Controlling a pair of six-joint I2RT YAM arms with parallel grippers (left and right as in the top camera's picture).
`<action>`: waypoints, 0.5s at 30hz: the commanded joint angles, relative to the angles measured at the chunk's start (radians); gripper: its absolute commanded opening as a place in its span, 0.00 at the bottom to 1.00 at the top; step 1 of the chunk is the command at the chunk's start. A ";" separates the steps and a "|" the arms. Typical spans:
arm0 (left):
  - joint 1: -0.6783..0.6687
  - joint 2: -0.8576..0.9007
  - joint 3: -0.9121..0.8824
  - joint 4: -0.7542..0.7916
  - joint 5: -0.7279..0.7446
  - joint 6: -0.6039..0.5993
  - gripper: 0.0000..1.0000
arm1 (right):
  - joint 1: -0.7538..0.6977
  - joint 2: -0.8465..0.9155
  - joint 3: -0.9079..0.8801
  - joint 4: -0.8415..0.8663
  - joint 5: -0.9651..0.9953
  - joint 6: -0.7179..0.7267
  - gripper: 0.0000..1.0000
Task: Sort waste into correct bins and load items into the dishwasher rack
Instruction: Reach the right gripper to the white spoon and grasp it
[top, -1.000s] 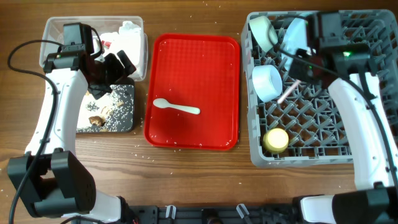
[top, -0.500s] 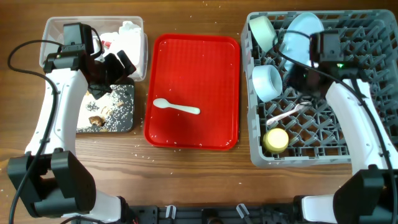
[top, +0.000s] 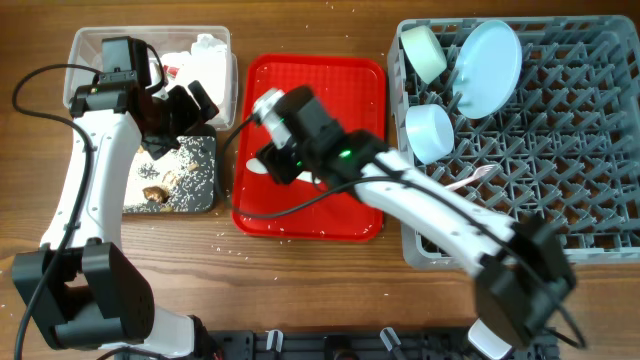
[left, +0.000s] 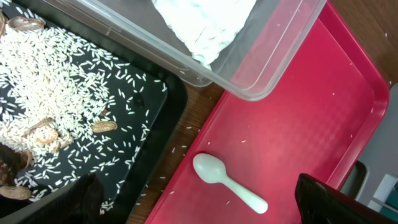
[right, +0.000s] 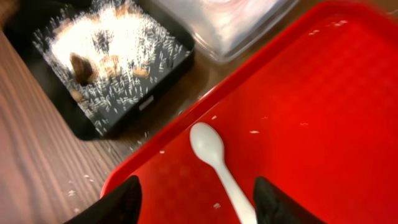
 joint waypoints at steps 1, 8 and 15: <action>0.000 -0.005 0.017 0.002 0.005 0.001 1.00 | 0.032 0.112 0.013 0.048 0.037 -0.024 0.55; 0.000 -0.005 0.017 0.002 0.005 0.001 1.00 | 0.032 0.272 0.013 0.140 0.026 -0.039 0.56; 0.000 -0.005 0.017 0.002 0.005 0.001 1.00 | 0.032 0.349 0.013 0.267 0.027 -0.069 0.36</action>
